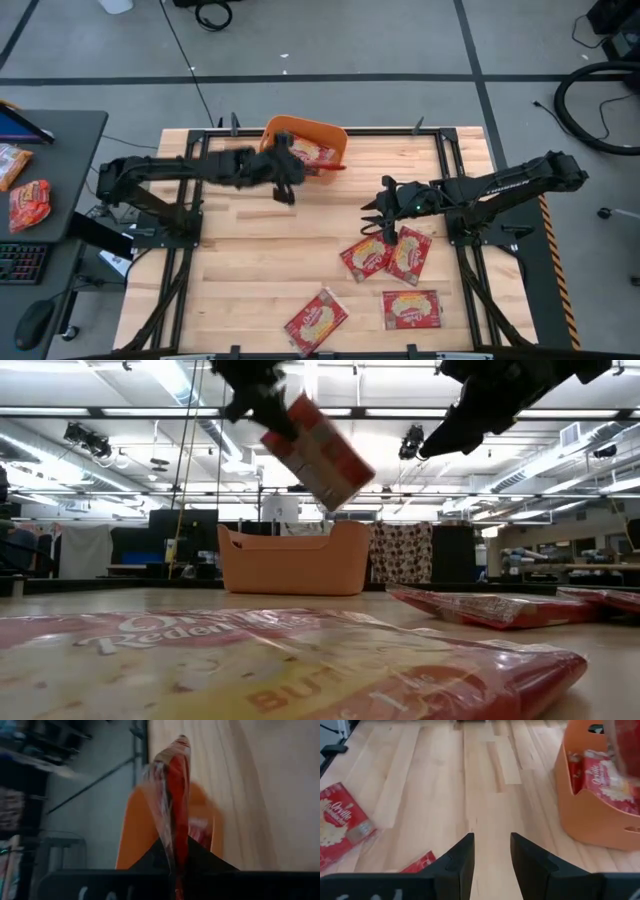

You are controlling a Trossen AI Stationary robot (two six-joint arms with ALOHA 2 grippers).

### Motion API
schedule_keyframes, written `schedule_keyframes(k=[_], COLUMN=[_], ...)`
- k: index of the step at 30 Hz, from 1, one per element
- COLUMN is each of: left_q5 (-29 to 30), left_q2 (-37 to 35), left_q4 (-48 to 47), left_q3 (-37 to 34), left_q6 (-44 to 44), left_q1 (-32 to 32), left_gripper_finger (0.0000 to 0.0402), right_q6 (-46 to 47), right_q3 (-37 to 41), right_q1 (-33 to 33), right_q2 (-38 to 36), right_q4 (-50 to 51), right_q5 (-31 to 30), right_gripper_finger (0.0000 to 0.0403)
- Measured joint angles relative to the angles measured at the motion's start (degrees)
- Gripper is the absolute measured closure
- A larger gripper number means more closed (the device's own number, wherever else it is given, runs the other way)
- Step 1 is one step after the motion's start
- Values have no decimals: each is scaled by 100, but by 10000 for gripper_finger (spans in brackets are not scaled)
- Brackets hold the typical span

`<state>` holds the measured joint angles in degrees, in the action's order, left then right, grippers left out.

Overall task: Sort popcorn bags into baskets
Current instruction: Put the red popcorn bag into the orange bin

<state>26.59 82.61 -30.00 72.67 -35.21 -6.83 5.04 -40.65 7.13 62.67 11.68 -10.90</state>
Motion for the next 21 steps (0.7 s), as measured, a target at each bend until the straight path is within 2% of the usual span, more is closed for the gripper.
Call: schedule_keyframes(k=[2, 6, 10, 12, 18, 21], left_q5=[-382, -744, -1405, -1517, -2271, -2291], left_q2=[72, 160, 277, 400, 995, 1331], left_q4=[80, 305, 294, 297, 1089, 1291], left_q3=[-3, -1, -1, -1, 1, 2], left_q6=[-390, -1014, -1038, -1022, -1242, -1603], left_q1=[-320, -976, -1726, -2043, -2515, -2585], left_gripper_finger=[383, 383, 383, 383, 383, 383], right_q6=[0, 2, 40, 126, 394, 623], right_q3=[64, 198, 254, 254, 256, 256], right_q1=[71, 217, 310, 335, 337, 338], right_q2=[-2, -2, 0, -2, -2, -2], right_q4=[-108, -433, -592, -643, -750, -781], right_q5=[0, 0, -4, -9, -21, -20], right_gripper_finger=[272, 273, 273, 273, 273, 273])
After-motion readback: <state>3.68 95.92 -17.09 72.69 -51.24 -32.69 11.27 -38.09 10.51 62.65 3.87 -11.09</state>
